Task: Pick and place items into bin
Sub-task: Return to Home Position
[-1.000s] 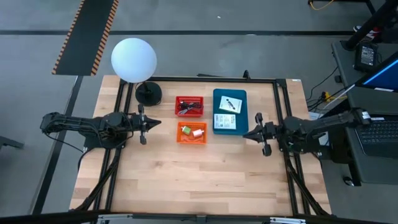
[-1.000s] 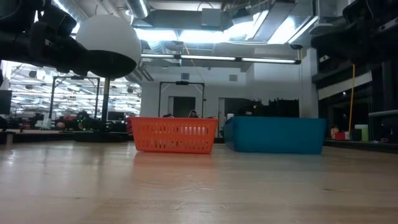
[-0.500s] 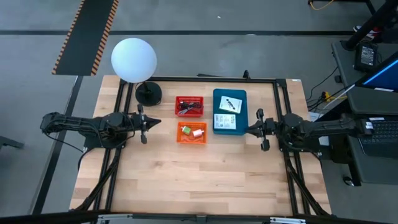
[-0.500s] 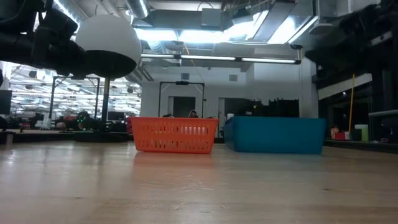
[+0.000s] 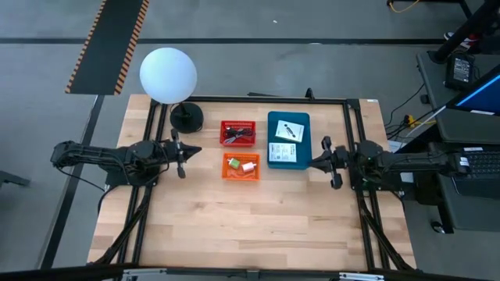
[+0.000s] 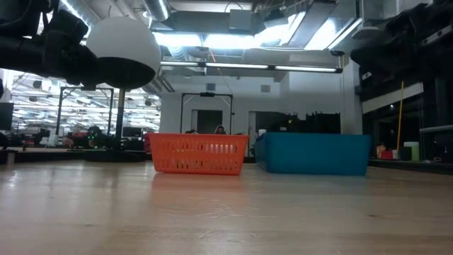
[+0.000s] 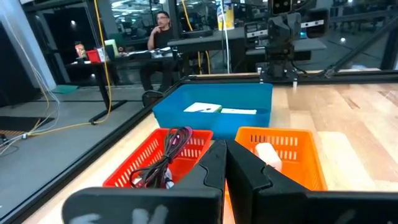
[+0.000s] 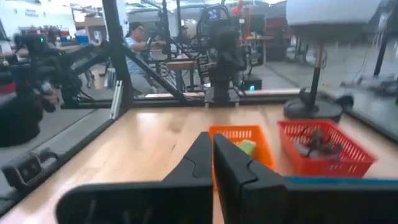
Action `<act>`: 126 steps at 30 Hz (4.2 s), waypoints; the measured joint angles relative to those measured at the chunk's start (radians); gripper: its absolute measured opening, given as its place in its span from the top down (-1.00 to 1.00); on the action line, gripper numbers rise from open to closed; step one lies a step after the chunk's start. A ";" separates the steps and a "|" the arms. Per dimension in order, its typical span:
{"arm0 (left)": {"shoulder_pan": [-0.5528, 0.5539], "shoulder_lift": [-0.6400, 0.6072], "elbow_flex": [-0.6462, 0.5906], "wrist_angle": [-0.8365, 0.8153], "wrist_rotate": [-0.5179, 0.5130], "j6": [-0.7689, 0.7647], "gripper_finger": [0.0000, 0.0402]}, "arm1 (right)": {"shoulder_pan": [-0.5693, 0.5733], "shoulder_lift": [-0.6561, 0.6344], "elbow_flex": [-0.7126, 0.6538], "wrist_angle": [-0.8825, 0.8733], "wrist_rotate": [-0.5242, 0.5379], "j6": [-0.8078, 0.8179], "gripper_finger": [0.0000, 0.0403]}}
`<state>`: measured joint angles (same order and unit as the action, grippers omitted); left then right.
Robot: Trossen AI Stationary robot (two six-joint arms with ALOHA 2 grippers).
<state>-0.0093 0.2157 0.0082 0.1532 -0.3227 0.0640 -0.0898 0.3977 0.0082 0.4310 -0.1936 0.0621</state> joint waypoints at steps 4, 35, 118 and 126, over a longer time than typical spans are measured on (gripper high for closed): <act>0.000 0.000 0.000 0.000 0.004 0.000 0.98 | 0.000 0.000 0.000 -0.011 0.000 0.141 1.00; 0.000 0.000 0.000 0.000 0.002 0.001 0.98 | 0.113 -0.241 0.002 -0.113 0.000 0.038 1.00; 0.000 0.000 0.000 0.000 0.002 0.002 0.97 | 0.120 -0.355 0.000 -0.294 0.000 0.034 1.00; 0.000 0.000 0.000 0.000 0.002 0.002 0.96 | 0.120 -0.355 0.000 -0.294 0.000 0.034 1.00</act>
<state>-0.0095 0.2157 0.0082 0.1528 -0.3206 0.0658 0.0305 0.0429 0.0082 0.1368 -0.1936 0.0963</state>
